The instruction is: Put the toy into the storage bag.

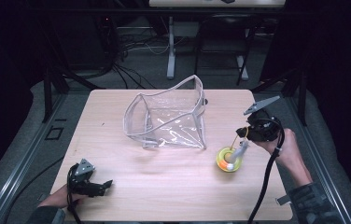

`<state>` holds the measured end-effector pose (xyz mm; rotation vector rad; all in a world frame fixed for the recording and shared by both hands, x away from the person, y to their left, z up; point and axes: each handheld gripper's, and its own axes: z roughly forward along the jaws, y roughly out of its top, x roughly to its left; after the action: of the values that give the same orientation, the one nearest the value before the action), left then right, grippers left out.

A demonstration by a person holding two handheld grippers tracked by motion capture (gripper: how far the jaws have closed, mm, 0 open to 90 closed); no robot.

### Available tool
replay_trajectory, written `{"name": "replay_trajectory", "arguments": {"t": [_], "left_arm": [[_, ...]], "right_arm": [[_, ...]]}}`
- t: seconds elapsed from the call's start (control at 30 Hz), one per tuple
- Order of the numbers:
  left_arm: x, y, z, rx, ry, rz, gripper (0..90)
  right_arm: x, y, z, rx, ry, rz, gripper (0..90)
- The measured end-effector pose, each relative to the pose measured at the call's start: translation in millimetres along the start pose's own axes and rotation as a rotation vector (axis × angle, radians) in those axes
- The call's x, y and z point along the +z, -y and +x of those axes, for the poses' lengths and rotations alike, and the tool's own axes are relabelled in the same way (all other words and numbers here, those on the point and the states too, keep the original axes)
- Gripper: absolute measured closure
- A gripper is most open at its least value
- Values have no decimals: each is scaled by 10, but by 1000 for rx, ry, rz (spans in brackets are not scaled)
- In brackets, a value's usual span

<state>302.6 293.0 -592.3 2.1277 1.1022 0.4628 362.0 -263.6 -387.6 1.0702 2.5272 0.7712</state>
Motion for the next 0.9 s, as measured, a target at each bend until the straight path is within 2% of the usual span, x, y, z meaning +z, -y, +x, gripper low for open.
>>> {"name": "replay_trajectory", "arguments": {"t": [0.1,0.33,0.9], "left_arm": [[0,0,0,0,0,0,1],[-1,-1,1,1,1,2,1],[1,0,-1,-1,2,0,1]], "right_arm": [[5,-43,-37,19,-2,31,881],[16,-140,-130,38,-3,61,881],[28,-406,-341,53,46,129,880]]}}
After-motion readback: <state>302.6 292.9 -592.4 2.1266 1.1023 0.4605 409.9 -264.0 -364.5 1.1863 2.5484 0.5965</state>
